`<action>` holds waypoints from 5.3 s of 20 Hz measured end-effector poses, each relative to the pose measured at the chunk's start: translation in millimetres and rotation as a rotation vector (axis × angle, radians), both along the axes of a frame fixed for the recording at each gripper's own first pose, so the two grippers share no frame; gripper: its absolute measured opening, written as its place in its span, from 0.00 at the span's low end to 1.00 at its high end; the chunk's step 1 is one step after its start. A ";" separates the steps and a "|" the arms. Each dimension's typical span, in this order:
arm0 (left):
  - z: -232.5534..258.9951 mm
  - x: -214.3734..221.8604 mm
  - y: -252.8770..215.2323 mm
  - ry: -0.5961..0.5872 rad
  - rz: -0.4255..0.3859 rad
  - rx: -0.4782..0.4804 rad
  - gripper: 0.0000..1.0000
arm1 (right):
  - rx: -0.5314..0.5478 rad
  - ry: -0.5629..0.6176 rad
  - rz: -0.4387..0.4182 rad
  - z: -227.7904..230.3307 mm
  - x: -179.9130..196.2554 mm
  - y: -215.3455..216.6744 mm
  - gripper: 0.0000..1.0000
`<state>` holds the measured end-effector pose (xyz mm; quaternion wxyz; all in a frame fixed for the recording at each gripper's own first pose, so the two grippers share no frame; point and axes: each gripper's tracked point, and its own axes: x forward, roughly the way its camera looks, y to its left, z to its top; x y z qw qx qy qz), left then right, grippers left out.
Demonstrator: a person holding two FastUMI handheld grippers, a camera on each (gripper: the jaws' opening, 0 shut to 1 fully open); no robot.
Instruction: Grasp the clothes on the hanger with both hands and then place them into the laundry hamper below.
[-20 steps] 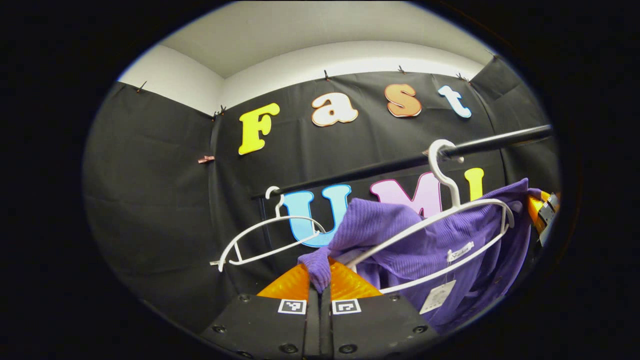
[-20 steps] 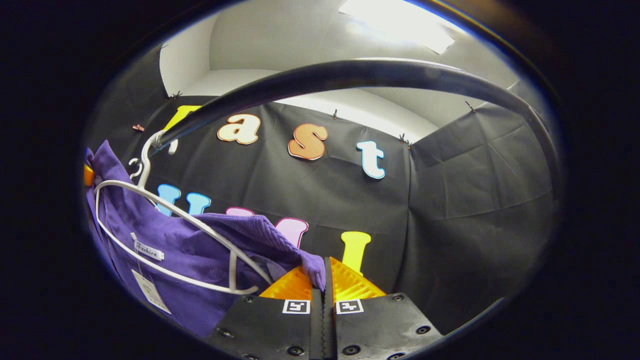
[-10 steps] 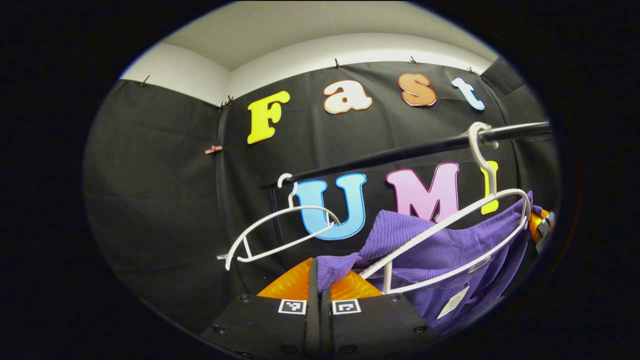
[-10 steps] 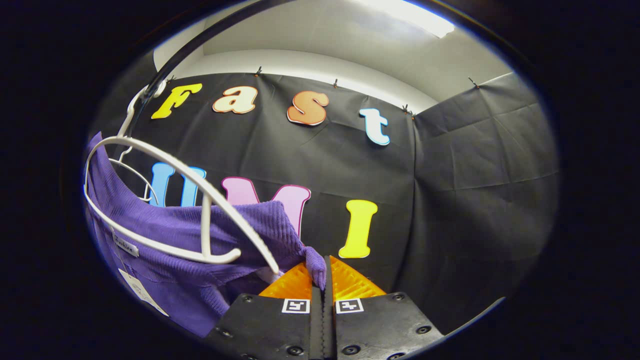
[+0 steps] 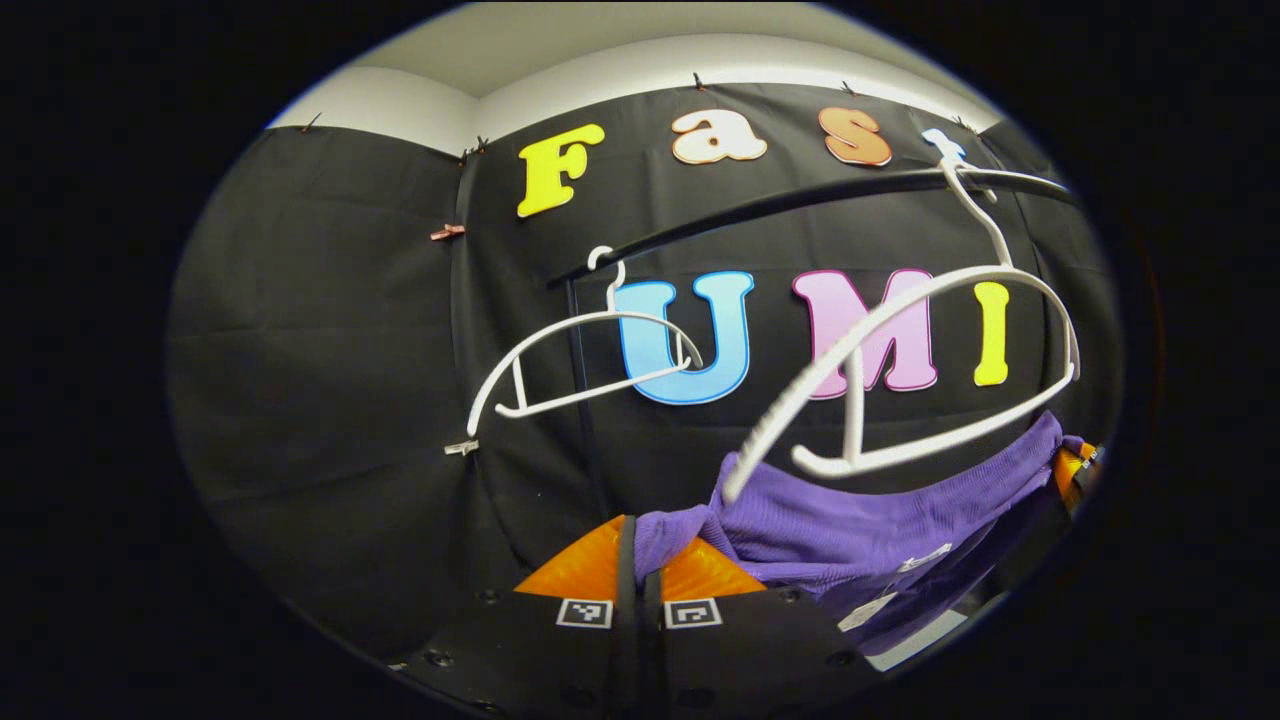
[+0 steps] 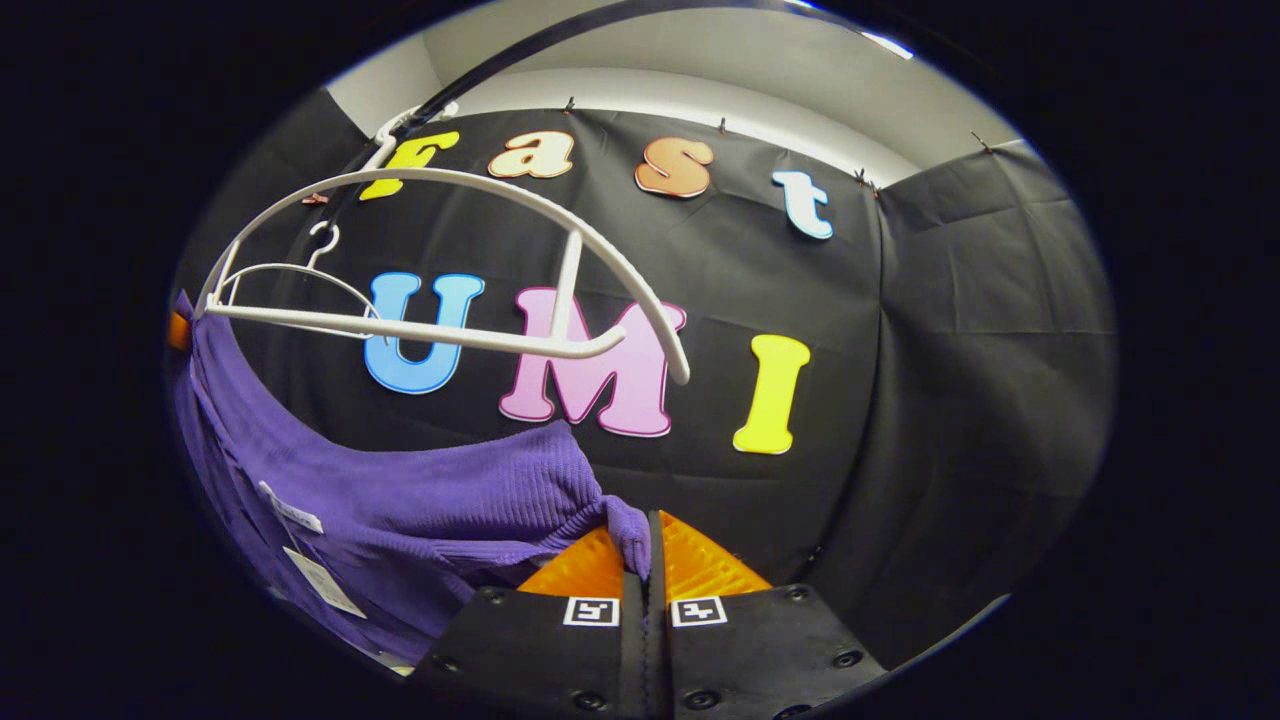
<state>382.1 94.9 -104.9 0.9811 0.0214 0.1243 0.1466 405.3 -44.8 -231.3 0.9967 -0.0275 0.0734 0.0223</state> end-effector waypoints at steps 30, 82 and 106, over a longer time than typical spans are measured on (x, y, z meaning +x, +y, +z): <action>-78.6 -64.4 -196.9 0.100 -0.498 -0.327 0.05 | 0.192 0.305 0.348 -29.7 -111.6 102.5 0.05; -133.2 -133.9 -146.3 0.338 -0.390 -0.227 0.95 | 0.072 0.408 0.089 -14.5 -187.8 74.9 0.97; 123.8 -312.8 -110.0 -0.238 -0.423 -0.183 0.93 | 0.027 -0.136 0.030 257.8 -311.4 84.0 0.96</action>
